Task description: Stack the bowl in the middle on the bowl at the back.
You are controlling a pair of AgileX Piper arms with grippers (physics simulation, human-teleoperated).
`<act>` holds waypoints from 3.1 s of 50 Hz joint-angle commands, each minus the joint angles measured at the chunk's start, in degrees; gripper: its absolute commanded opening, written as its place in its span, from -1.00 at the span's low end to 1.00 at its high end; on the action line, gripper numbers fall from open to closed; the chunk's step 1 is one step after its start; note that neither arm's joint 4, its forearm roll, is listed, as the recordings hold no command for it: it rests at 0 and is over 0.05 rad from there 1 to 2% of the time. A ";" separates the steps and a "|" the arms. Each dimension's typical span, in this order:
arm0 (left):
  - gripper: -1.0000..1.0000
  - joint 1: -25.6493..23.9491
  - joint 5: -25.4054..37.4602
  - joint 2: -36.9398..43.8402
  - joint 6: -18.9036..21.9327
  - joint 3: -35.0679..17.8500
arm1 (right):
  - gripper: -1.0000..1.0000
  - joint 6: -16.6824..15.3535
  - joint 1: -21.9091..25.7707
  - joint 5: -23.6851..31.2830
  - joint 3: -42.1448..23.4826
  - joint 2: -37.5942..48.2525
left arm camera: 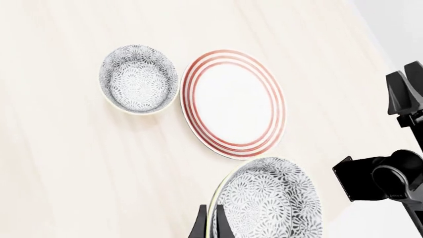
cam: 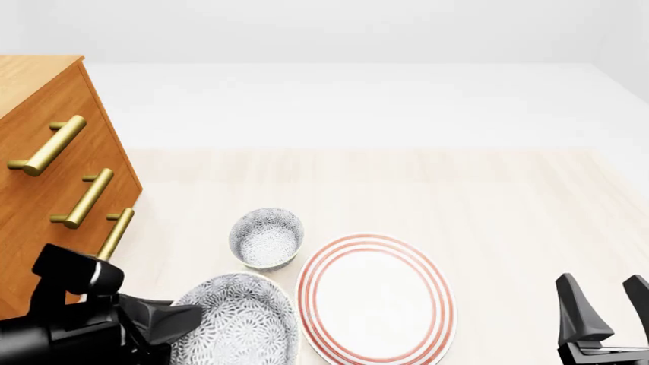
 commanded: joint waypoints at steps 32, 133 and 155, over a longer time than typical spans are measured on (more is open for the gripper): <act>-1.00 -8.51 4.83 -7.31 -6.01 6.35 | 1.00 0.21 0.02 2.20 -0.07 -1.94; 1.00 7.74 24.98 -19.19 6.23 -10.05 | 1.00 0.23 0.17 1.72 -0.14 -1.26; 1.00 16.07 28.37 -25.80 8.14 -16.79 | 1.00 -1.06 -0.16 11.98 -10.67 -3.08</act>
